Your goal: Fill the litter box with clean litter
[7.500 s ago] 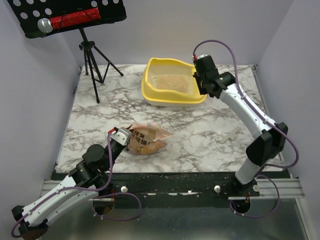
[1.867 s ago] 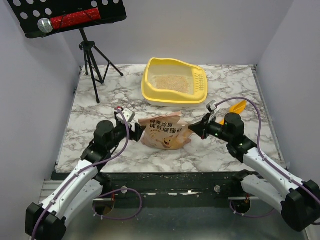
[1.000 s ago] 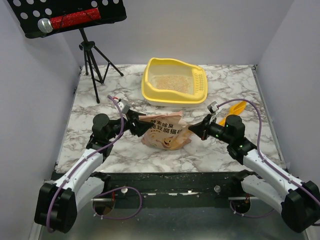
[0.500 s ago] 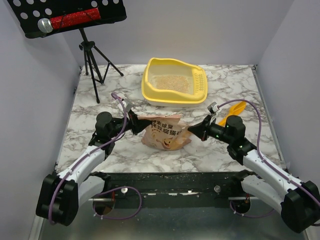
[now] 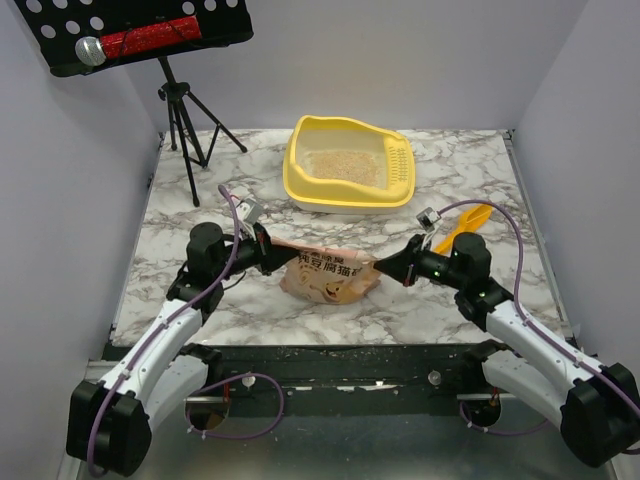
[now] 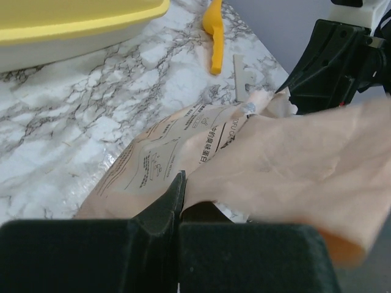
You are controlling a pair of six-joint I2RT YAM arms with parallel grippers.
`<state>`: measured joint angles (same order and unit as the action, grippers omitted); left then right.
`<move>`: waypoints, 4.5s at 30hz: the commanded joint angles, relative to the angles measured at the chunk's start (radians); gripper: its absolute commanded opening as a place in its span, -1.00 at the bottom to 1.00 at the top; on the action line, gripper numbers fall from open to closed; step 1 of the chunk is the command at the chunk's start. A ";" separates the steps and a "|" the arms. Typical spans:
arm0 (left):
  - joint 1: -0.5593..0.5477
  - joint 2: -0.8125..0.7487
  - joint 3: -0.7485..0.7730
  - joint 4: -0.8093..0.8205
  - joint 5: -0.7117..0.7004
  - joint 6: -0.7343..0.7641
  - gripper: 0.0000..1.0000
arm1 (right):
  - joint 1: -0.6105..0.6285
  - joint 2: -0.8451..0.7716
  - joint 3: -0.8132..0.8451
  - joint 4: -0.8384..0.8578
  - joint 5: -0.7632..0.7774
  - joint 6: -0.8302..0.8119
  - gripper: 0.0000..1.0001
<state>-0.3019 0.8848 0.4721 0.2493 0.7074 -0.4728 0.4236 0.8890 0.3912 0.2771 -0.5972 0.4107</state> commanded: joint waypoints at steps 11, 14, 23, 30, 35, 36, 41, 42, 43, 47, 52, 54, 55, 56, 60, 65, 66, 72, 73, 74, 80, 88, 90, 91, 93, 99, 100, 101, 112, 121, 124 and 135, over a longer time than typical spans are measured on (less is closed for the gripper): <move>0.012 -0.207 0.053 -0.631 -0.195 -0.280 -1.00 | -0.057 0.044 -0.014 -0.180 -0.461 0.329 -0.99; 0.014 -0.227 0.066 -0.746 -0.171 -0.291 -1.00 | -0.057 0.051 -0.023 -0.193 -0.519 0.367 -0.99; 0.014 -0.360 -0.045 -0.864 -0.017 -0.400 -1.00 | -0.059 0.033 -0.213 0.014 -0.644 0.696 -0.99; 0.014 -0.481 -0.161 -0.910 0.029 -0.478 -1.00 | -0.059 -0.028 -0.328 -0.049 -0.613 0.760 -0.99; 0.012 -0.472 -0.194 -0.901 0.066 -0.480 -1.00 | -0.059 0.017 -0.341 -0.070 -0.613 0.725 -0.99; 0.009 -0.466 -0.200 -0.901 0.067 -0.480 -1.00 | -0.059 0.039 -0.341 -0.082 -0.616 0.708 -0.99; 0.004 -0.461 -0.227 -0.843 0.076 -0.529 -1.00 | -0.059 0.114 -0.283 -0.157 -0.589 0.576 -0.99; 0.004 -0.460 -0.219 -0.831 0.075 -0.538 -1.00 | -0.059 0.119 -0.244 -0.197 -0.582 0.526 -0.99; 0.004 -0.455 -0.205 -0.831 0.064 -0.535 -1.00 | -0.059 0.116 -0.206 -0.266 -0.570 0.473 -0.98; 0.004 -0.408 -0.162 -0.843 0.050 -0.498 -1.00 | -0.059 0.064 0.036 -0.634 -0.377 0.191 -0.48; 0.003 -0.379 -0.132 -0.825 0.037 -0.503 -1.00 | -0.043 0.045 0.262 -0.742 -0.303 0.044 -0.10; 0.004 -0.369 -0.119 -0.815 0.038 -0.507 -1.00 | 0.010 0.053 0.348 -0.774 -0.261 -0.021 -0.02; 0.004 -0.365 -0.113 -0.812 0.035 -0.507 -1.00 | 0.047 0.060 0.398 -0.788 -0.233 -0.051 -0.01; 0.004 -0.360 -0.110 -0.808 0.037 -0.507 -1.00 | 0.107 0.076 0.438 -0.808 -0.195 -0.081 0.00; 0.003 -0.343 -0.102 -0.811 0.037 -0.506 -1.00 | 0.378 0.183 0.609 -0.907 -0.047 -0.208 0.01; 0.003 -0.346 -0.119 -0.806 0.038 -0.512 -1.00 | 0.656 0.263 0.667 -0.945 0.252 -0.335 0.07; 0.003 -0.349 -0.122 -0.803 0.040 -0.515 -1.00 | 0.703 0.263 0.651 -0.917 0.301 -0.355 0.10; 0.003 -0.340 -0.112 -0.797 0.037 -0.510 -1.00 | 0.906 0.280 0.532 -0.767 0.546 -0.447 0.18; 0.003 -0.340 -0.113 -0.794 0.038 -0.512 -1.00 | 0.922 0.280 0.514 -0.733 0.591 -0.452 0.18; 0.001 -0.342 -0.115 -0.791 0.040 -0.515 -1.00 | 0.940 0.275 0.487 -0.692 0.643 -0.458 0.18; 0.001 -0.346 -0.127 -0.785 0.046 -0.520 -1.00 | 0.991 0.240 0.376 -0.487 0.820 -0.509 0.20; -0.003 -0.340 -0.125 -0.774 0.049 -0.521 -1.00 | 1.017 0.281 0.377 -0.423 0.840 -0.587 0.21; -0.003 -0.339 -0.127 -0.768 0.050 -0.526 -1.00 | 1.020 0.295 0.380 -0.434 0.832 -0.593 0.21; -0.003 -0.337 -0.128 -0.768 0.052 -0.524 -1.00 | 1.020 0.298 0.377 -0.435 0.827 -0.595 0.21; -0.003 -0.334 -0.130 -0.765 0.052 -0.524 -1.00 | 1.021 0.304 0.373 -0.440 0.812 -0.593 0.21; -0.003 -0.331 -0.124 -0.763 0.055 -0.524 -1.00 | 1.023 0.346 0.362 -0.463 0.812 -0.575 0.22; -0.003 -0.331 -0.124 -0.763 0.053 -0.521 -1.00 | 1.023 0.353 0.356 -0.464 0.813 -0.569 0.22; -0.003 -0.331 -0.125 -0.760 0.055 -0.523 -1.00 | 1.023 0.360 0.351 -0.464 0.815 -0.567 0.22; -0.006 -0.282 -0.096 -0.734 0.079 -0.514 -1.00 | 1.023 0.430 0.316 -0.463 0.979 -0.558 0.25; -0.008 -0.251 -0.078 -0.703 0.098 -0.521 -1.00 | 1.023 0.498 0.351 -0.504 0.997 -0.586 -0.23; -0.008 -0.241 -0.072 -0.688 0.112 -0.523 -1.00 | 1.021 0.534 0.357 -0.530 1.051 -0.592 -0.93; 0.044 -0.147 0.068 -0.627 0.153 -0.477 -1.00 | 0.965 0.263 0.408 -0.634 1.008 -0.595 -0.99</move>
<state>-0.3050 0.7109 0.4580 -0.4808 0.8131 -0.9604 1.4151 1.2636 0.7586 -0.2111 0.3977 -0.1768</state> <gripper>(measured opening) 0.007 0.008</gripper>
